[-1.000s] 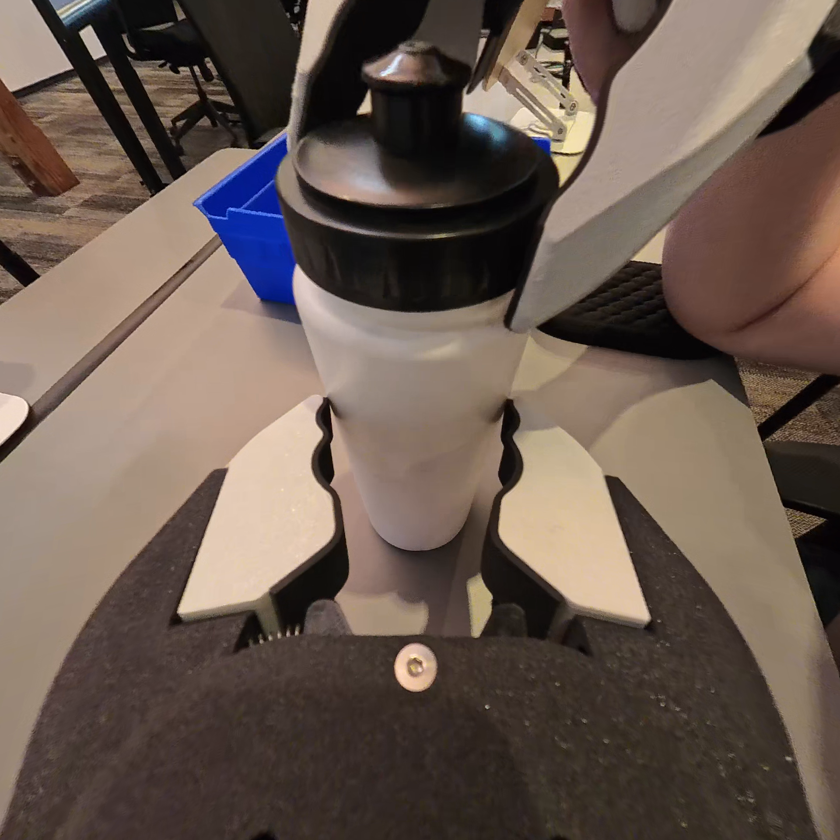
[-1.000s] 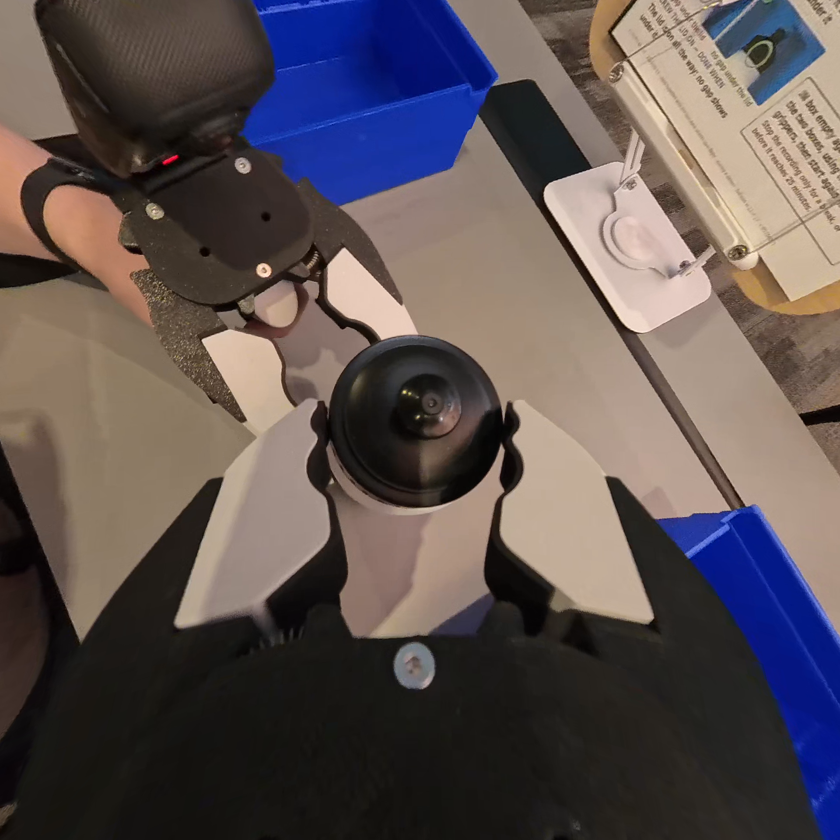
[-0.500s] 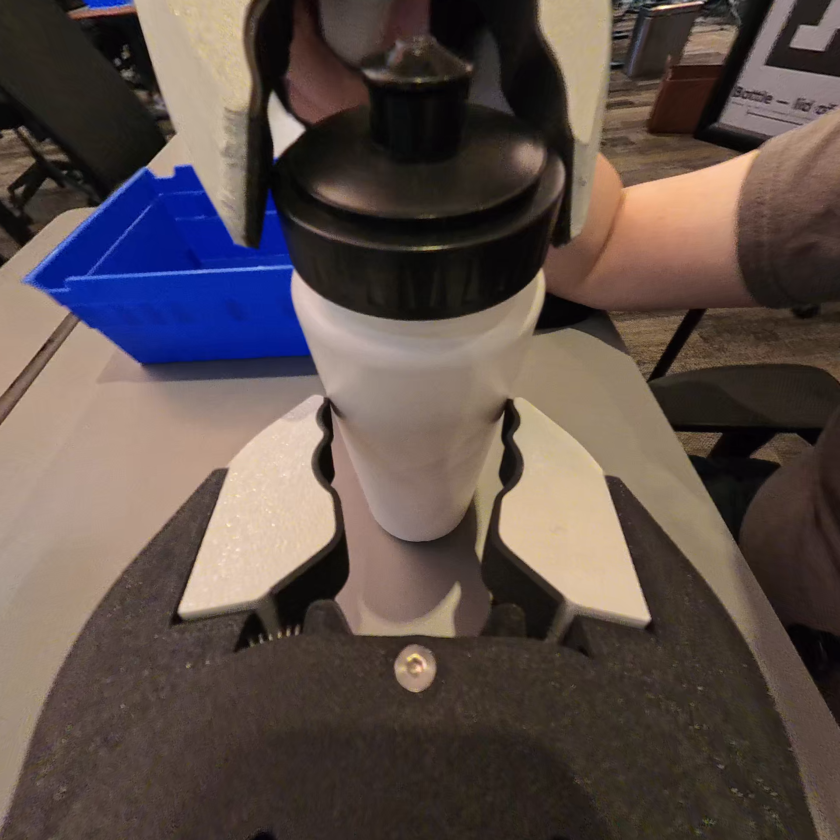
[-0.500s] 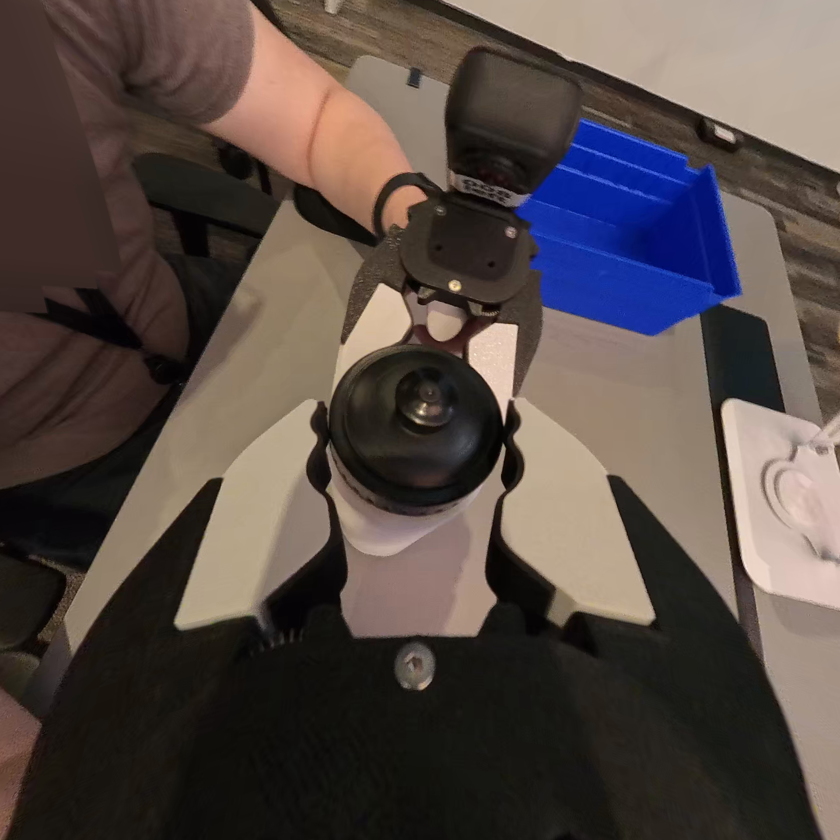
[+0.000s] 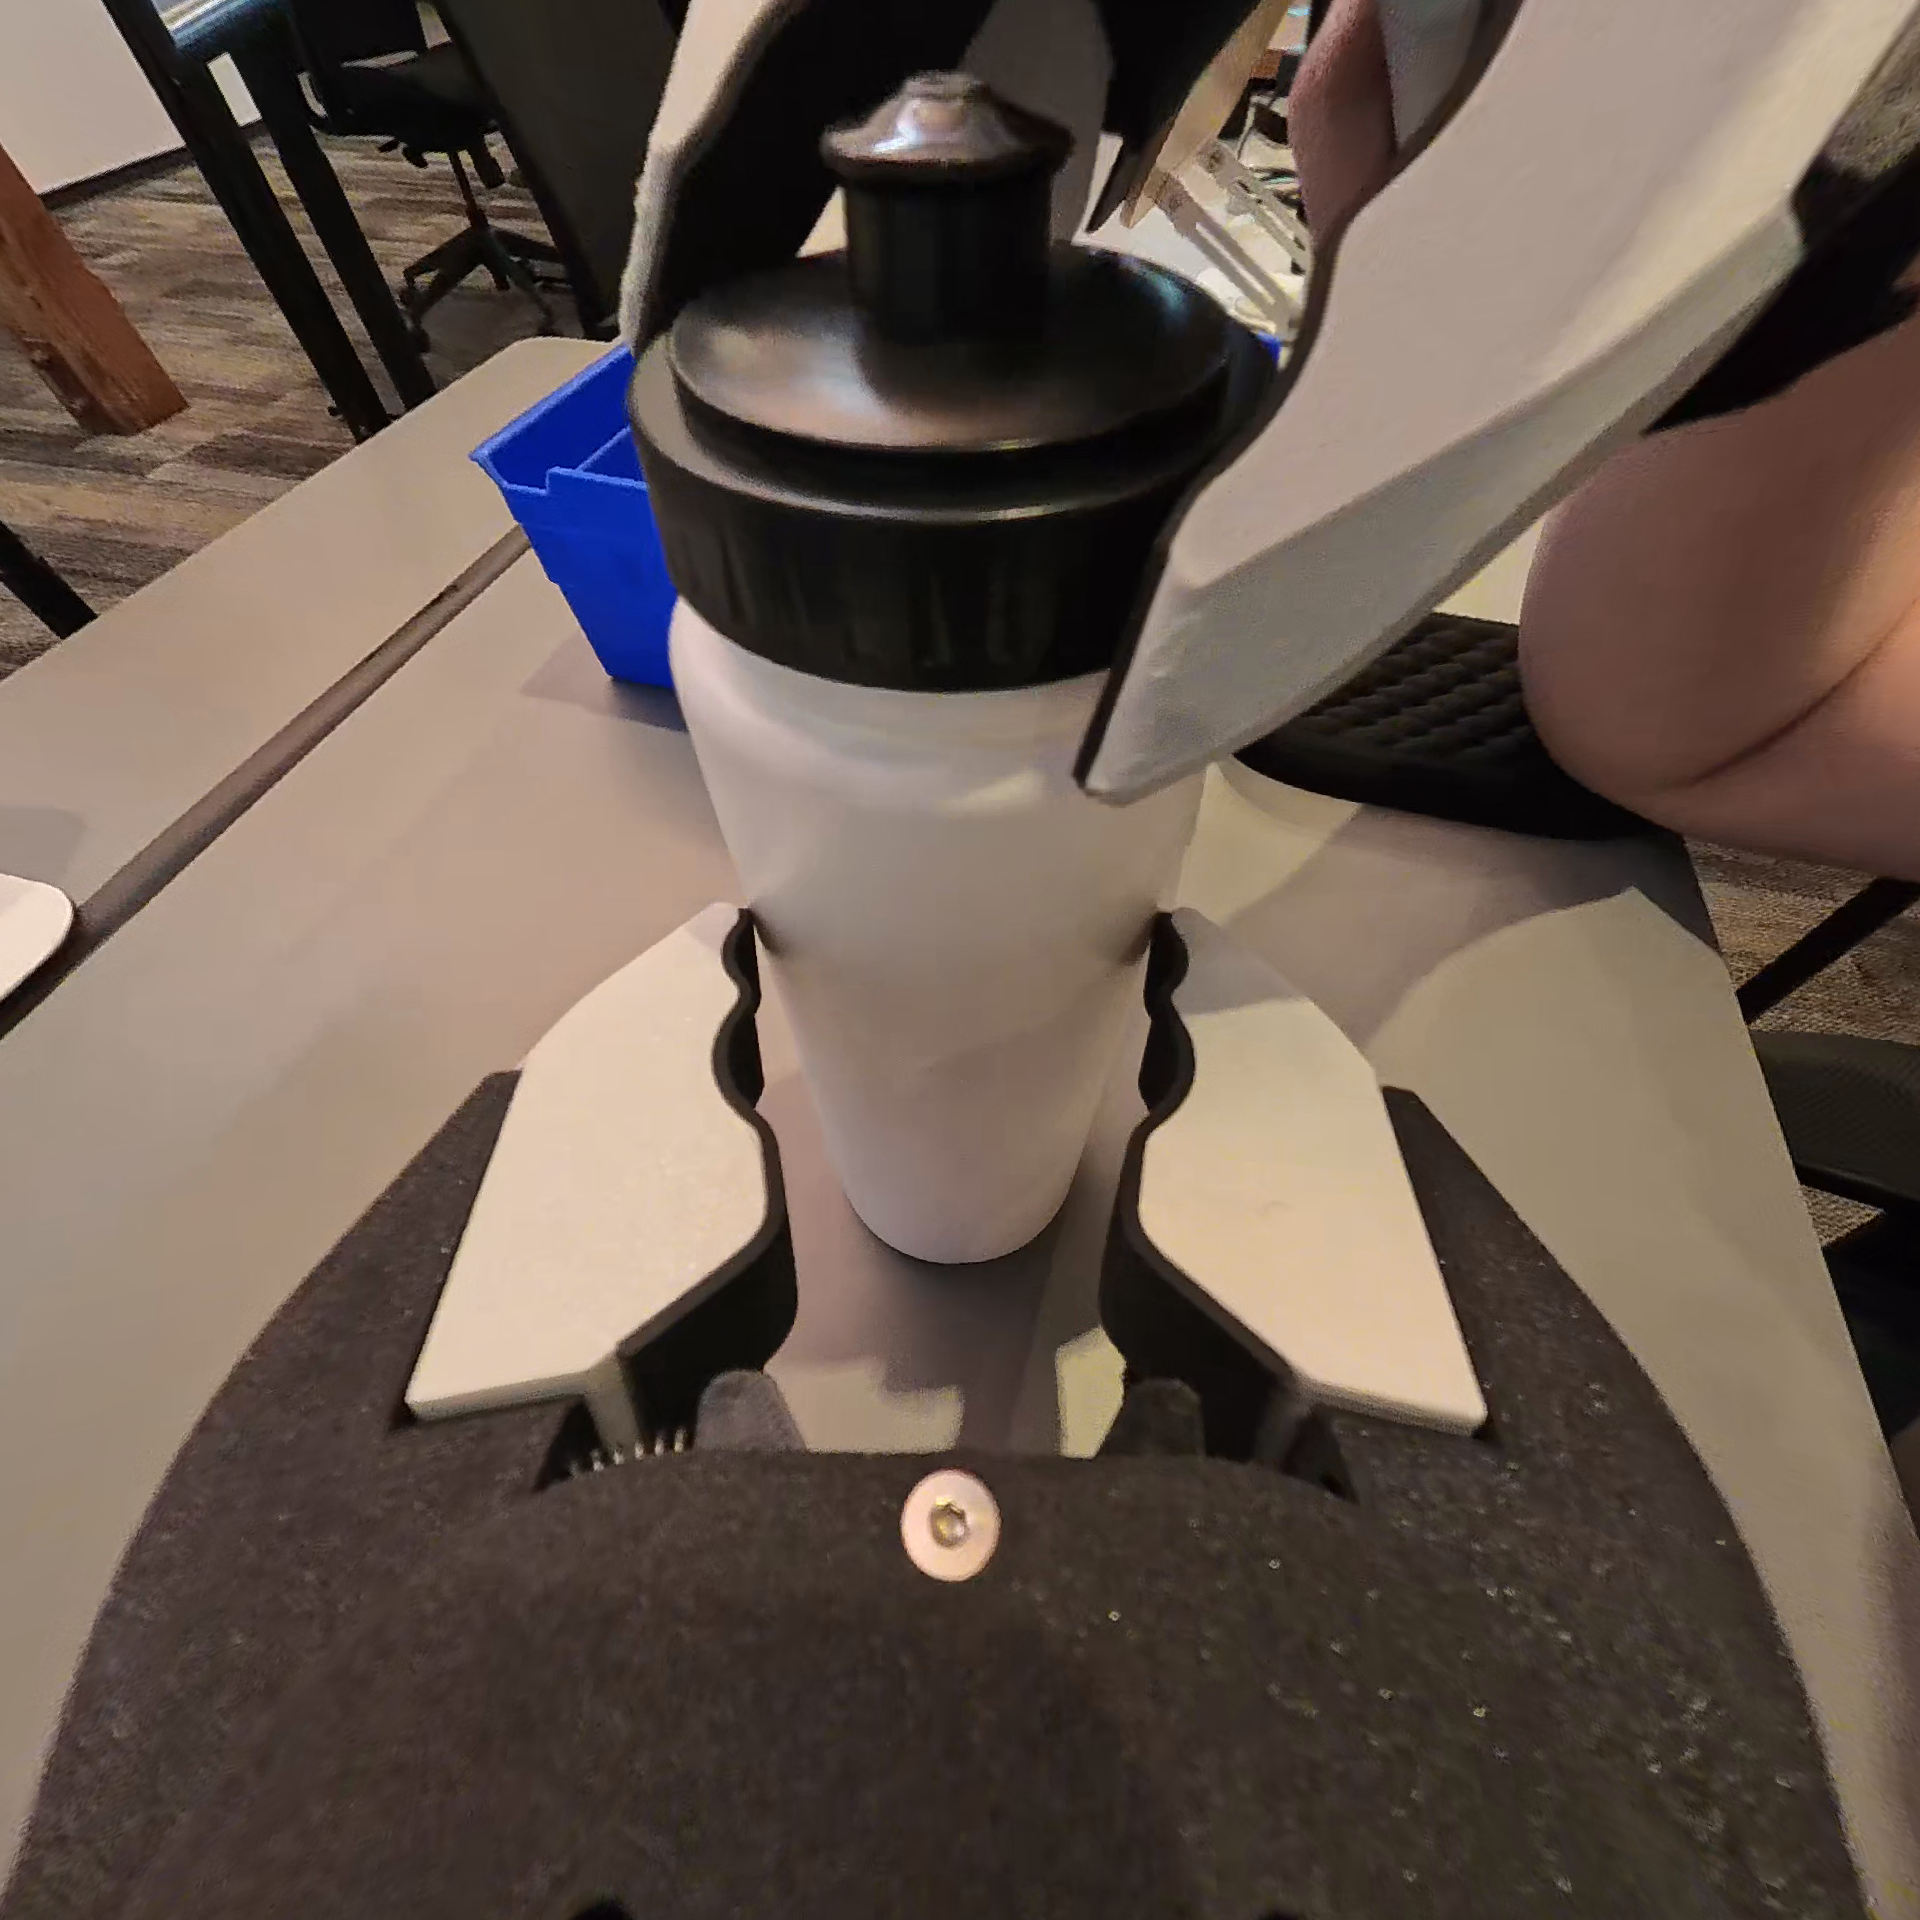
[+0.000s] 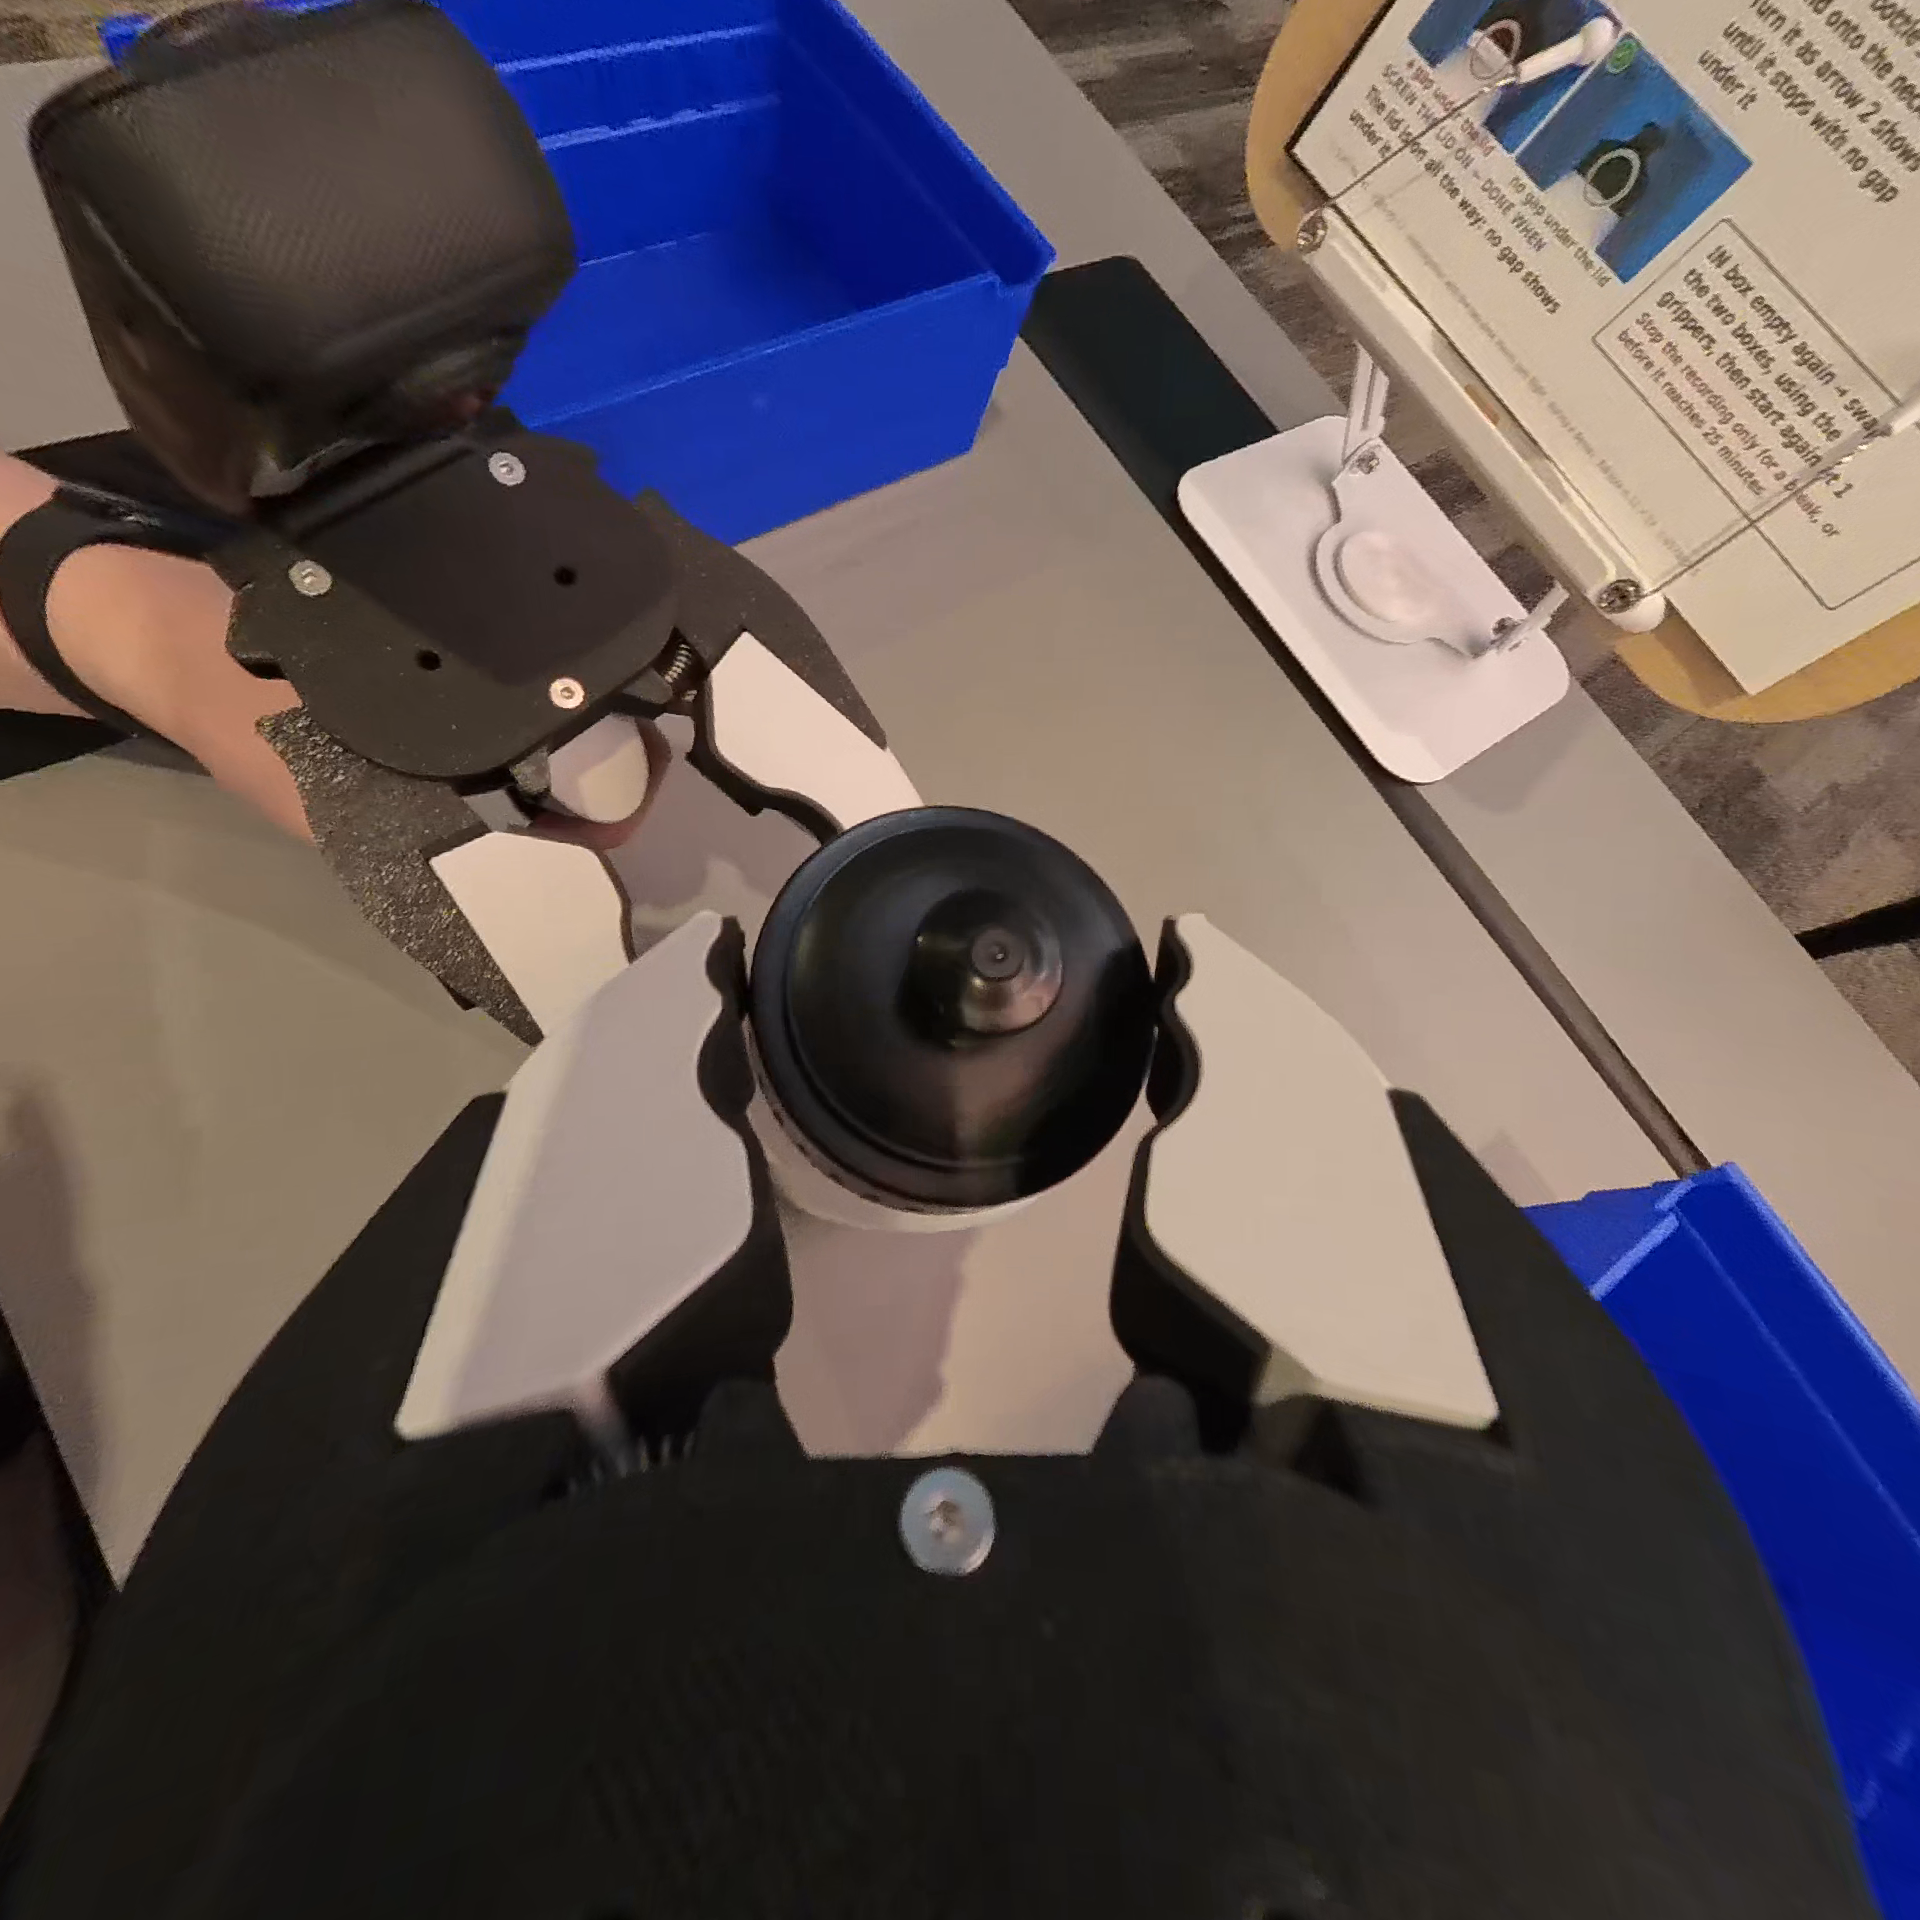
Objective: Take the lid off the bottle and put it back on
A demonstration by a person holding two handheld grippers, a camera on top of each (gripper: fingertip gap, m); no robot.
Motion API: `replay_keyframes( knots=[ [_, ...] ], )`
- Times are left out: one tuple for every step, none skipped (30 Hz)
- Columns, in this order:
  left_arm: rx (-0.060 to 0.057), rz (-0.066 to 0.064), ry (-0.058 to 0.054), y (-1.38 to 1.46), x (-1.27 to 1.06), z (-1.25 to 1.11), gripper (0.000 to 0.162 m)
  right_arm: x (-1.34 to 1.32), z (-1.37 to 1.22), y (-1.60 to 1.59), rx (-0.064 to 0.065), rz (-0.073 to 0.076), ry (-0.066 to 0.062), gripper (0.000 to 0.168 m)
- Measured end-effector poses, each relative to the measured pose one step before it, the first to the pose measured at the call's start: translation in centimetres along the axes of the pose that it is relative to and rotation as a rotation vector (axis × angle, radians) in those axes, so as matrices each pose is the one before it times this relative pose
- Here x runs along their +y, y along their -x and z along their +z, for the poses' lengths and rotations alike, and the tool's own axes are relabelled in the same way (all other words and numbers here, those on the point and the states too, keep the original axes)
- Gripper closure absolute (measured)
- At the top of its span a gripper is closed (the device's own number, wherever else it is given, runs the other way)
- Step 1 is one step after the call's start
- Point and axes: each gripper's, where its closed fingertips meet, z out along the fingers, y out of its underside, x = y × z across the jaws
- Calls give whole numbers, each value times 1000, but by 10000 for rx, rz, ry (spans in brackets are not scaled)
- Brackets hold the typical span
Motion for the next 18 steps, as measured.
replay_keyframes(
  knots=[
    [55, 111, 11, -119, 2, -8, 90, 55, -128, 183, -248, -175, 5, 92],
    [70, 87, 6, -145, -6, -2, 90, 68, -149, 227, -289, -309, -10, 92],
    [87, 97, 7, -163, -9, 7, 90, 68, -158, 299, -374, -462, -50, 92],
    [101, 137, 3, -209, -24, 25, 90, 70, -199, 354, -462, -495, -109, 92],
    [156, 83, -4, -288, -28, 42, 90, 55, -213, 413, -513, -546, -173, 92],
    [214, 68, -26, -362, -44, 55, 90, 6, -257, 556, -573, -748, -294, 92],
    [218, 202, -46, -409, -65, 45, 90, -78, -324, 713, -652, -812, -487, 92],
    [192, 332, -51, -488, -93, 65, 90, -152, -378, 807, -696, -631, -610, 92],
    [218, 300, -46, -567, -113, 94, 90, -177, -325, 798, -687, -403, -599, 92],
    [326, 78, -31, -645, -89, 124, 90, -145, -239, 673, -597, -226, -513, 92],
    [343, -55, -42, -569, -55, 134, 90, -107, -116, 407, -428, -76, -392, 92],
    [192, -83, -31, -263, -14, 66, 90, -40, -20, 93, -203, 47, -232, 92],
    [-2, -99, 3, 92, 26, -8, 90, 27, 42, -171, -1, 123, -63, 92],
    [-15, -137, 0, 143, 37, -40, 90, 39, 63, -311, 125, 153, 45, 92],
    [-72, -130, 5, 235, 34, -78, 90, 26, 73, -441, 252, 191, 119, 91],
    [-235, -82, 31, 441, 49, -85, 90, -31, 70, -629, 407, 251, 154, 91],
    [-345, -52, 52, 586, 56, -109, 90, -195, 47, -763, 545, 293, 120, 90],
    [-327, -73, 73, 551, 55, -128, 90, -366, 18, -705, 557, 299, 47, 88]
  ],
)
